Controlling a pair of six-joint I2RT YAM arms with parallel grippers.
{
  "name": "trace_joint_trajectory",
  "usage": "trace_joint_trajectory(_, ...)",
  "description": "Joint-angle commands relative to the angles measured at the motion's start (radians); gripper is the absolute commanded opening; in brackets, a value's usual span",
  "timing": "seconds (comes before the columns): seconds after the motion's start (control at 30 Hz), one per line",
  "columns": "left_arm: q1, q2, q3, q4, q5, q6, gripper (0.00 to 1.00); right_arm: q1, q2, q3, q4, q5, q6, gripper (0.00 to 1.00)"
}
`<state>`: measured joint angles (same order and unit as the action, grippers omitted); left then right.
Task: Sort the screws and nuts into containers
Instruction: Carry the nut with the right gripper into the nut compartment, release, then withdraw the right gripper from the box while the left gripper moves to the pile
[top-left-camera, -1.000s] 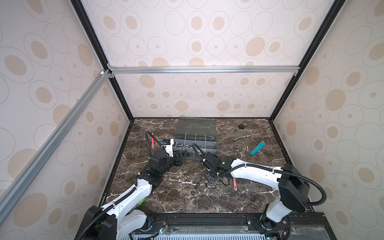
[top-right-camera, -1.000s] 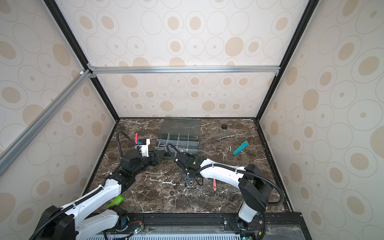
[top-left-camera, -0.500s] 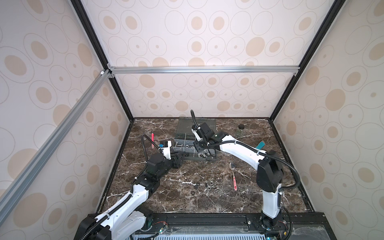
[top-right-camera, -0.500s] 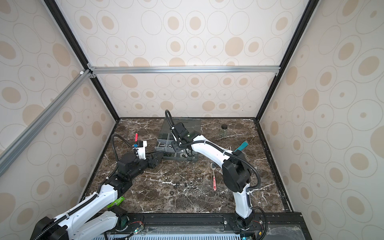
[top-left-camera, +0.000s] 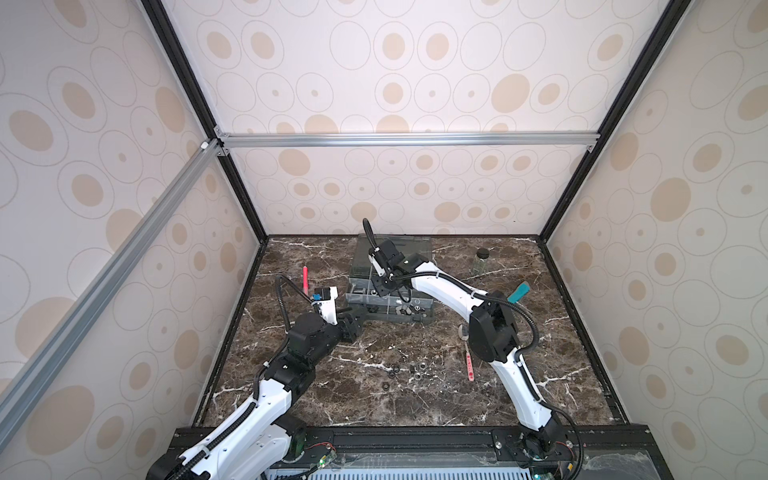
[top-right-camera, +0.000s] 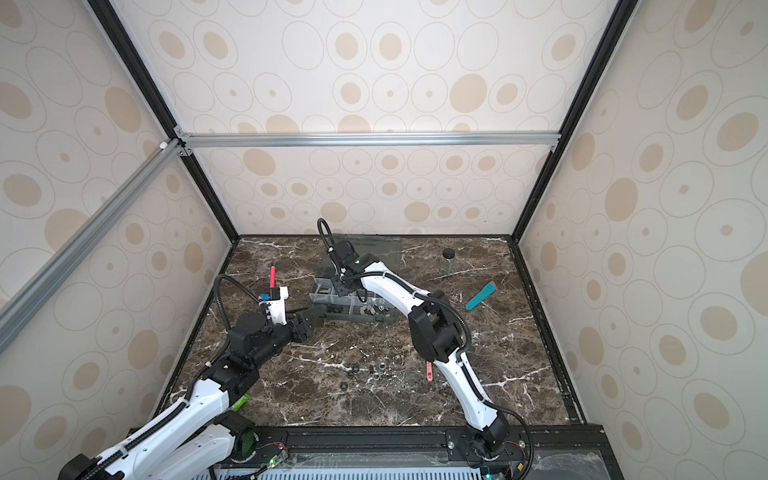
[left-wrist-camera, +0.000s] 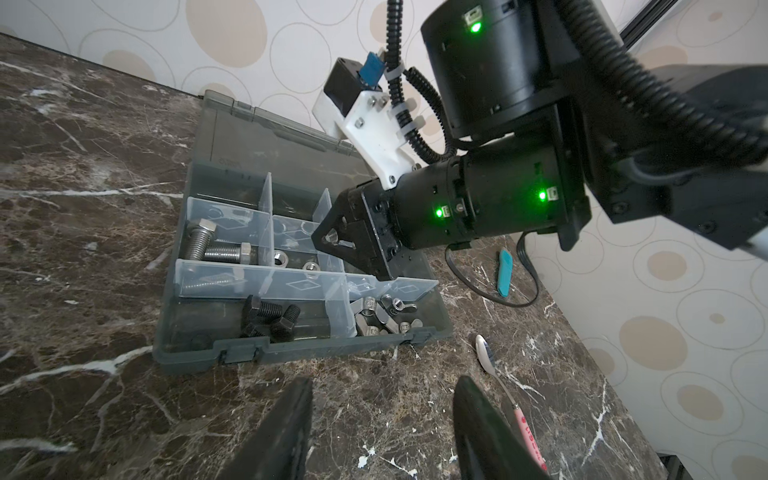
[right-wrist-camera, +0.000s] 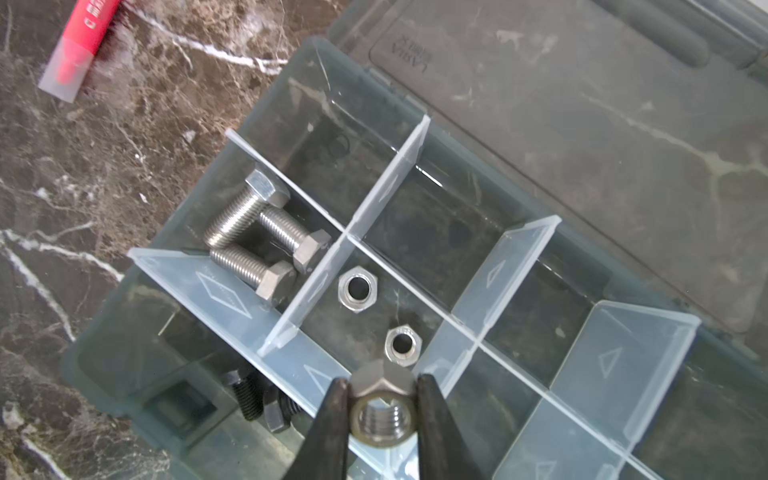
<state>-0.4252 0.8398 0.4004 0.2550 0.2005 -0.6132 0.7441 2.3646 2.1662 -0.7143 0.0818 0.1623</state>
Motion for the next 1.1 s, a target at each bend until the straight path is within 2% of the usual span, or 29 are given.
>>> trace_joint_trajectory(0.0,0.006,-0.013,-0.003,-0.003,-0.011,-0.016,0.55,-0.001,0.01,0.038,-0.038,0.005,-0.013,0.28)
trace_joint_trajectory(0.13,0.006,-0.017,-0.005,-0.002,-0.009,-0.019,0.55,-0.001,0.008,0.031,-0.045,0.002,-0.008,0.4)
trace_joint_trajectory(0.27,0.007,-0.021,-0.005,-0.007,-0.01,-0.019,0.55,-0.001,0.004,0.027,-0.045,-0.003,-0.002,0.45)
trace_joint_trajectory(1.07,0.007,-0.012,-0.012,-0.002,-0.006,-0.029,0.55,-0.004,-0.124,-0.097,0.008,-0.005,0.016,0.47)
